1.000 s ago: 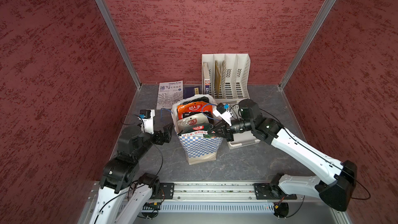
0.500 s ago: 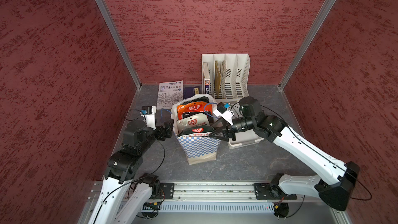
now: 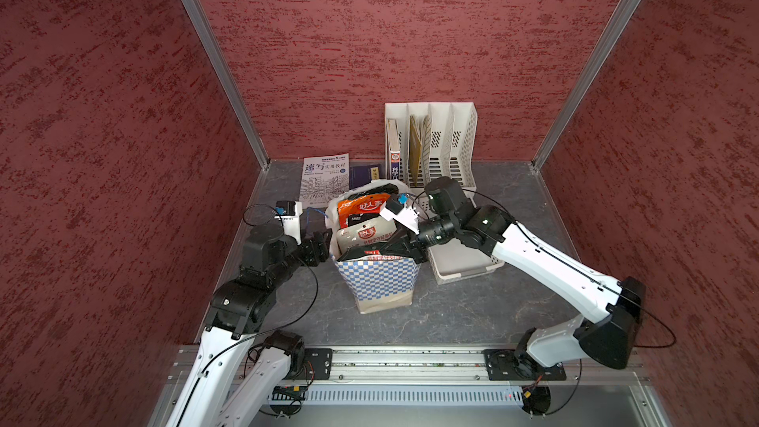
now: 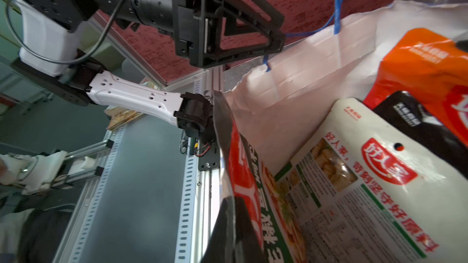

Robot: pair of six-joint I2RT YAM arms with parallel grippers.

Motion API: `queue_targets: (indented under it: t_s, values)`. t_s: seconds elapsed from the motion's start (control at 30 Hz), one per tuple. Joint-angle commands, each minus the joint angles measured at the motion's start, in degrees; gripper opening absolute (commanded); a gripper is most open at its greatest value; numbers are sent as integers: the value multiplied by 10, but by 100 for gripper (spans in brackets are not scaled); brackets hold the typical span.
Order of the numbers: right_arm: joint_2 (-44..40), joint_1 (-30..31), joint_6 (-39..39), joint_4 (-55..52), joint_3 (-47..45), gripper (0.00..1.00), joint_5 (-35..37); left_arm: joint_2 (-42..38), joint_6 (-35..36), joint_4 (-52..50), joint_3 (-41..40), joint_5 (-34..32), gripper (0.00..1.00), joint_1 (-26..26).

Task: Place the condiment packets inside the bag
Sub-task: Place the condiment packet in the paper bag.

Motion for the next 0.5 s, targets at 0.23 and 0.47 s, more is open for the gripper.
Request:
queue_targets:
  t_s: [0.23,0.47]
  values:
    - [-31,3,-23,-16,-82,0,67,21,-48,0,14,1,79,5]
    - [-71,3,-11,-18,-69,36,97,39,-81,34,16,28,85,7]
